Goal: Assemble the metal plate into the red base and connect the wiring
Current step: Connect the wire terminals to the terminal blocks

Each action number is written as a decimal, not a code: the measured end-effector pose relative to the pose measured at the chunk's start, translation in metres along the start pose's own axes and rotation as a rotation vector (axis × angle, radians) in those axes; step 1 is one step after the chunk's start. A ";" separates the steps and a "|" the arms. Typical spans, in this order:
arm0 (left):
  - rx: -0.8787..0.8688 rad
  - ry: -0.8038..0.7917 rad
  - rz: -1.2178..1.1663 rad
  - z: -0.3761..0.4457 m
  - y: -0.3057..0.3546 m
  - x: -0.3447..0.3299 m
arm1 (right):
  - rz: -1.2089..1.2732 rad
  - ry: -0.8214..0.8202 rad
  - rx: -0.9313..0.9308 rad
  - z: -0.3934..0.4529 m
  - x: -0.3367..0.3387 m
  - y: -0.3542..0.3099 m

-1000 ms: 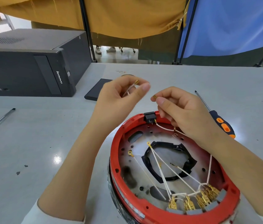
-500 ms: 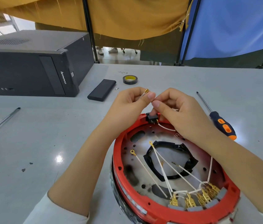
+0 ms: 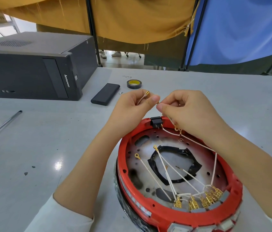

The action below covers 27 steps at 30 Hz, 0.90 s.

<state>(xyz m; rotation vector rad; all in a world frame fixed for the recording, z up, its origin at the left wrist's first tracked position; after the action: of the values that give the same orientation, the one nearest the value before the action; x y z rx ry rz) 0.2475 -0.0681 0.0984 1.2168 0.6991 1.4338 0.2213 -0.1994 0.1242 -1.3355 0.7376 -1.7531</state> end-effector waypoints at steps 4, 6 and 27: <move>0.108 0.027 0.169 0.004 -0.024 0.010 | -0.142 -0.188 -0.169 -0.004 -0.021 0.029; 0.159 -0.005 0.355 0.006 -0.037 0.008 | -0.270 -0.190 -0.174 -0.005 -0.025 0.039; 0.224 -0.135 0.428 0.007 -0.054 -0.008 | -0.531 -0.047 -0.061 -0.015 -0.025 0.039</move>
<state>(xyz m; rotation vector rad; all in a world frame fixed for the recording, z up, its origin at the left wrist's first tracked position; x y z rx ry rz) 0.2721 -0.0638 0.0498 1.6980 0.5351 1.6288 0.2197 -0.1982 0.0751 -1.7199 0.4329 -2.1065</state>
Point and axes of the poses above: each hand's wrist, its own z-axis towards the middle knuckle, its own x-axis out of the back of the hand, y = z × x, the point moved 10 cm from there along z, towards the middle knuckle, and after that the axes turned 4 degrees about z, right-handed, at the moved point
